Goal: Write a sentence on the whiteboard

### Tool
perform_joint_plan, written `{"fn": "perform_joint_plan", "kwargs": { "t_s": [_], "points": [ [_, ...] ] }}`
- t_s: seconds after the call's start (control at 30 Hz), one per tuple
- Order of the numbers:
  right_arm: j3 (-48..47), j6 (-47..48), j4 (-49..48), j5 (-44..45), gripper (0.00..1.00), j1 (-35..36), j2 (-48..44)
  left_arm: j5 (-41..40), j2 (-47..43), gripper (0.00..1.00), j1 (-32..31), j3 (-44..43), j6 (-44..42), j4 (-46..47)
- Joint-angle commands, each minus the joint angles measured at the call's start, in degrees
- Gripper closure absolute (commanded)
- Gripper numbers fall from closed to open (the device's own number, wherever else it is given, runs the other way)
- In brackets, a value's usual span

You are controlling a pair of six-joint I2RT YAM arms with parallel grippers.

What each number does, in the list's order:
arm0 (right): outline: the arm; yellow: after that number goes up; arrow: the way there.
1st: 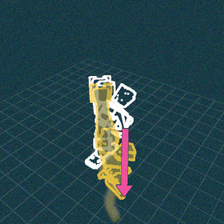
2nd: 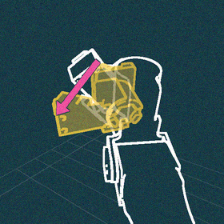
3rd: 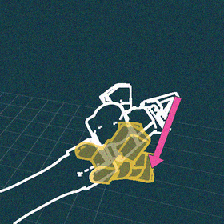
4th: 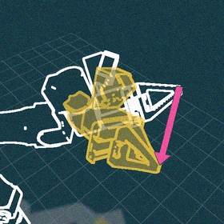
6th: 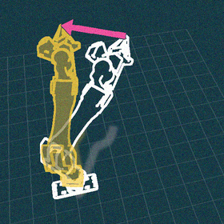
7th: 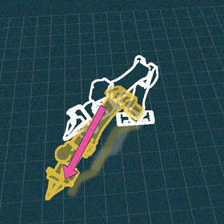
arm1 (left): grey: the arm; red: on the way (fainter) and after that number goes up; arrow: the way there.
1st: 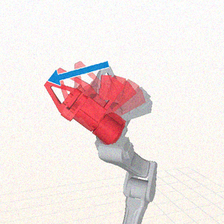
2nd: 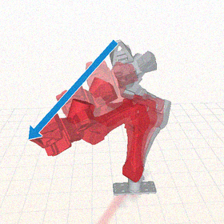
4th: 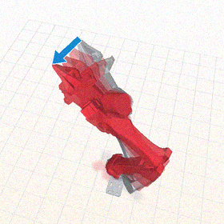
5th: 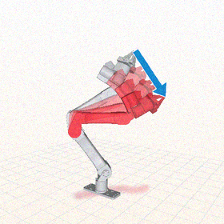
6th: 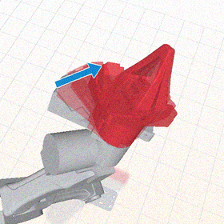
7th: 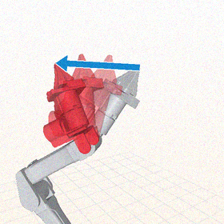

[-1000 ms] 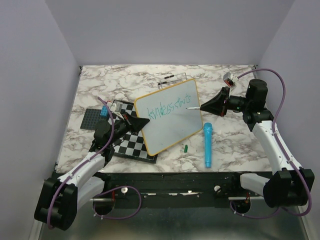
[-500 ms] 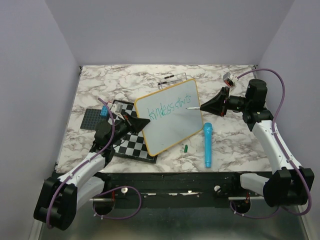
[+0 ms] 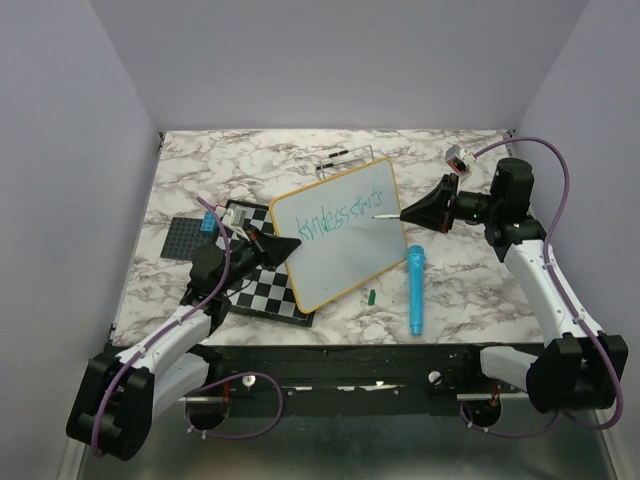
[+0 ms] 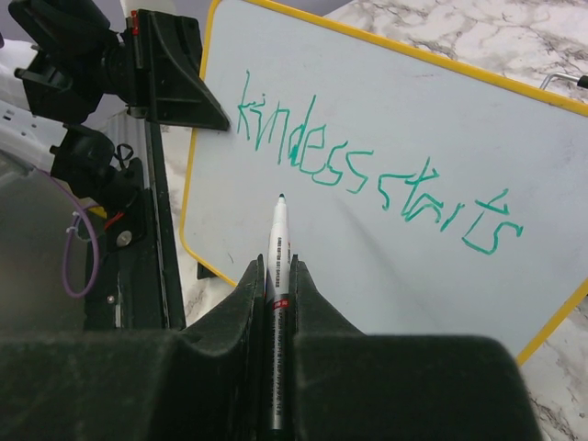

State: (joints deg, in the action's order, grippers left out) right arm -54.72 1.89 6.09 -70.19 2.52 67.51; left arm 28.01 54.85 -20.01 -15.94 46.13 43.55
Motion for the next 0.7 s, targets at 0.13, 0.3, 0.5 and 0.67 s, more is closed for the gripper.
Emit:
{"fn": "perform_joint_plan", "kwargs": {
  "t_s": [0.13, 0.3, 0.5, 0.67],
  "points": [
    [0.8, 1.3, 0.5, -1.8, 0.99, -0.2, 0.5, -1.6, -1.6, 1.0, -0.8, 0.1, 0.6, 7.3],
    [0.8, 1.4, 0.5, -1.9, 0.99, -0.2, 0.6, -2.2, -1.4, 1.0, -1.2, 0.2, 0.7, 7.5],
    [0.7, 1.6, 0.7, -1.9, 0.99, -0.2, 0.6, -2.9, -1.4, 1.0, -1.6, 0.3, 0.8, 7.4],
    [0.6, 2.2, 1.1, -1.5, 0.99, -0.2, 0.6, -3.4, -1.3, 1.0, -2.0, 0.3, 0.8, 7.5]
  ]
}}
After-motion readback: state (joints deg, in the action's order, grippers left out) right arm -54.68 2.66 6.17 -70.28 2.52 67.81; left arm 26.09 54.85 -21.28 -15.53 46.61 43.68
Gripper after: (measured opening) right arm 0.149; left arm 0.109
